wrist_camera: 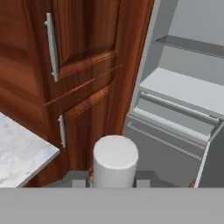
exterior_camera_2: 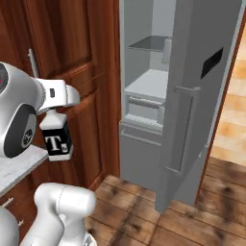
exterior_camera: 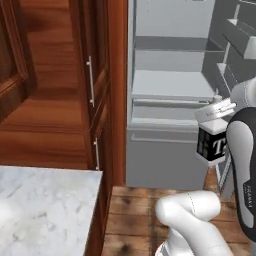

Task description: Place the liquor on the top shelf of the fridge to keep it out of children's reach, and place the lemon and onion on lower shelves for easy access.

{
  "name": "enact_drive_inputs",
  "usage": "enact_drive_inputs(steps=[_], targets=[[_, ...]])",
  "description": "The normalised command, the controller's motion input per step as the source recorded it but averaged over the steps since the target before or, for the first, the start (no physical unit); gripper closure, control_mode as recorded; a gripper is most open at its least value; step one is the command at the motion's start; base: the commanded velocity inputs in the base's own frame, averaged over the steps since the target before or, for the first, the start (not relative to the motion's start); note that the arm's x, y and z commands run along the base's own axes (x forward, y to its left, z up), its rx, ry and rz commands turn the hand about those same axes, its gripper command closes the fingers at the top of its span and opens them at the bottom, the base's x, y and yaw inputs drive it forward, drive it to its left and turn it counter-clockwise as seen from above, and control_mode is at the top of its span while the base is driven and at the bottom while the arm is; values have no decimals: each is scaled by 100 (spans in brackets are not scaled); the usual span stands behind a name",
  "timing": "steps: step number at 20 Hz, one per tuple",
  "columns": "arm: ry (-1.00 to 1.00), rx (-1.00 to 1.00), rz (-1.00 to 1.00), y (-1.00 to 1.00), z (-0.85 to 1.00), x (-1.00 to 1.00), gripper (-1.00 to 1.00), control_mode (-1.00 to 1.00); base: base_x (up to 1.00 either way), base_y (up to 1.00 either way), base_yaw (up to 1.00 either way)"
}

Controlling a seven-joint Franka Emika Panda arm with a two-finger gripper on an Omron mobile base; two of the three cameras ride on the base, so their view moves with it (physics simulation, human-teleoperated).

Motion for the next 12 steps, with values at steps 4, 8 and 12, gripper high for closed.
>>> enact_drive_inputs(steps=[4,8,12], targets=[[0,0,0,0,0,0,100,100,56,1,-45],[0,0,0,0,0,0,100,100,67,18,-39],[0,0,0,0,0,0,100,100,76,34,-34]])
